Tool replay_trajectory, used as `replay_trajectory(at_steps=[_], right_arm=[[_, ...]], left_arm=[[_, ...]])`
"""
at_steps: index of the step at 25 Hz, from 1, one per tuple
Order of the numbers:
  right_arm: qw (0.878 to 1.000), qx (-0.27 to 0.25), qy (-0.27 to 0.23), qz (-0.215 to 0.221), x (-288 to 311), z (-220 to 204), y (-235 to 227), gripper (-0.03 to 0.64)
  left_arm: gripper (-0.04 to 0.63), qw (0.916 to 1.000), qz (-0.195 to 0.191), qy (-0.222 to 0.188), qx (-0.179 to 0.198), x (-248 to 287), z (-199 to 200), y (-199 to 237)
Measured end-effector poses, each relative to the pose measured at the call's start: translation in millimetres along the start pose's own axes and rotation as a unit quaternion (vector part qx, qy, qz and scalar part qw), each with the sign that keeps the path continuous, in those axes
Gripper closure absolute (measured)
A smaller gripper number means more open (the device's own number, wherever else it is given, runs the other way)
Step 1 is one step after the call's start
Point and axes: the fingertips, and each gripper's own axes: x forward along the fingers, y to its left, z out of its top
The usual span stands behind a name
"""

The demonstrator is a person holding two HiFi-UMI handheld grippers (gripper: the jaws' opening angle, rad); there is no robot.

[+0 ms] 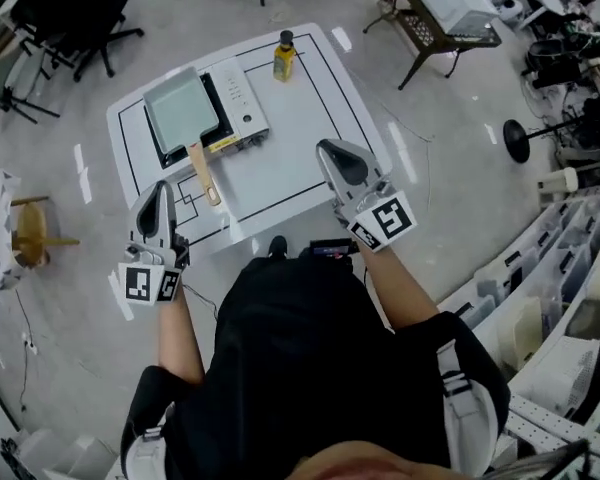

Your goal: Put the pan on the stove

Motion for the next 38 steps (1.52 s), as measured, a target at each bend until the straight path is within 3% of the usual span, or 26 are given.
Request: replay_trajectory(at_steps=[5, 16, 22, 28, 33, 38], right_arm=[[0.997, -0.052, 0.004, -0.055, -61.8, 22.4, 23.7, 0.583], [0.994, -0.028, 0.001, -0.108, -217.1, 16.2, 80.6, 0.583], [0.992, 0.023, 0.005, -0.126, -268.1, -6.2, 118.2, 0.583], [0.992, 0.04, 0.023, -0.116, -269.0, -20.2, 149.5, 0.583], [0.99, 0.041, 0.021, -0.136, -255.4, -21.6, 149.8, 0.584], [0.99, 0.012, 0.014, -0.137, -231.5, -5.7, 161.1, 0.589]], left_arm=[[0.578, 0.9996, 0.011, 0.001, -0.026, -20.5, 6.8, -48.3], [0.578, 0.9965, -0.028, 0.059, -0.051, -91.5, -22.8, -182.4], [0.578, 0.9923, -0.041, 0.093, -0.07, -138.0, -35.5, -229.9], [0.578, 0.9915, -0.009, 0.111, -0.068, -165.6, -44.5, -218.6], [0.578, 0.9891, -0.003, 0.128, -0.073, -174.9, -61.6, -189.8], [0.578, 0.9908, -0.008, 0.105, -0.084, -179.2, -44.8, -159.5]])
